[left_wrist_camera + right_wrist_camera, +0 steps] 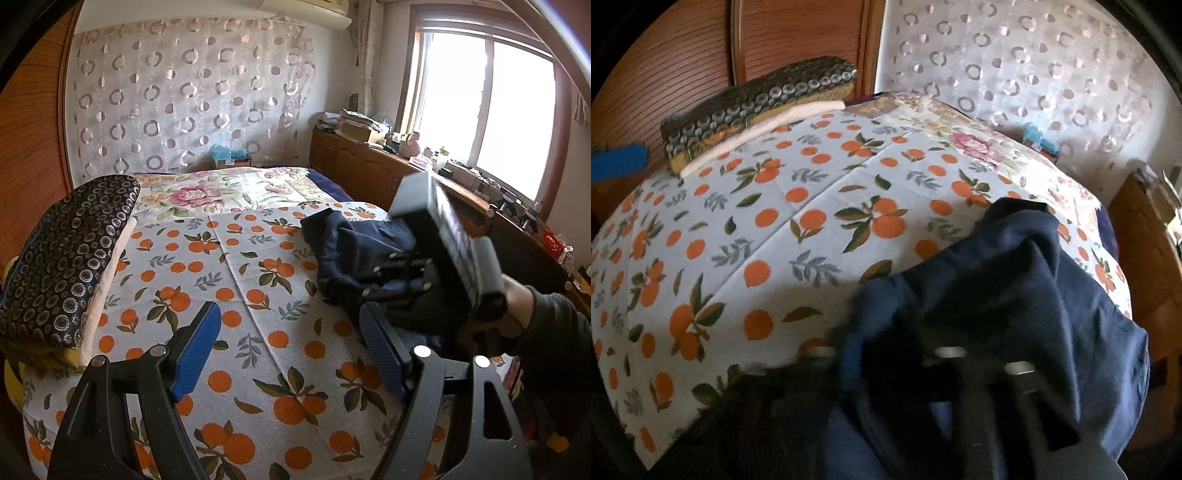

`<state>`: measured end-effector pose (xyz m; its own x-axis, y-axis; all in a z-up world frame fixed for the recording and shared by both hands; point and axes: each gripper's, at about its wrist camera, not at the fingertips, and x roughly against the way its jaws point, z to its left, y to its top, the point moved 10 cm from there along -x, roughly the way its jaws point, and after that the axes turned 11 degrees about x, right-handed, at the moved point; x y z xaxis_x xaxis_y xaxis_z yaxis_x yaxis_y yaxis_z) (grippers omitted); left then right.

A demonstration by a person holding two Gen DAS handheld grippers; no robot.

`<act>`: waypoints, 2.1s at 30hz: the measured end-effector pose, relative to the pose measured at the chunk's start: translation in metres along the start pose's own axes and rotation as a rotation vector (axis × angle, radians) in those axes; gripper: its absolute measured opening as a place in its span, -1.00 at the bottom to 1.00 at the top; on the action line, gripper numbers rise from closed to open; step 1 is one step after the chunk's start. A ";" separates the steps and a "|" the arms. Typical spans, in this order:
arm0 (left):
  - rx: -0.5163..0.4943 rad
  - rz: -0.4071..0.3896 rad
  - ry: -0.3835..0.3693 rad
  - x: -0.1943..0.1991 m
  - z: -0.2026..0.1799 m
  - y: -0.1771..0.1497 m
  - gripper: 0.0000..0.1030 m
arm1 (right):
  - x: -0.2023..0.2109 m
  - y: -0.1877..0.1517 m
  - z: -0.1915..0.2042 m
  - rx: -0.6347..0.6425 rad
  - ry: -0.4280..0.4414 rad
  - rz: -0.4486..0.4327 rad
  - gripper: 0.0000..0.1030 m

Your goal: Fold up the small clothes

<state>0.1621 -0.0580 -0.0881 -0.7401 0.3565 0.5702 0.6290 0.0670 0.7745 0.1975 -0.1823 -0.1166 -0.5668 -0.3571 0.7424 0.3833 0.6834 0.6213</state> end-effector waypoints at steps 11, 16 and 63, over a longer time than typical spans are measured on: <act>-0.014 0.019 -0.024 -0.003 -0.014 -0.008 0.52 | 0.083 -0.005 -0.116 -0.213 -0.228 -0.169 -0.83; -0.023 0.031 -0.035 -0.006 -0.021 -0.012 0.52 | 0.086 -0.031 -0.174 -0.279 -0.308 -0.122 -0.83; -0.114 0.177 -0.111 -0.039 -0.084 -0.061 0.52 | 0.109 -0.153 -0.027 -0.429 -0.241 -0.024 -0.43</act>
<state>0.1332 -0.1544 -0.1345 -0.5857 0.4540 0.6715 0.7111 -0.1097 0.6944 0.0965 -0.3432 -0.1238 -0.7124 -0.1775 0.6790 0.6052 0.3344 0.7224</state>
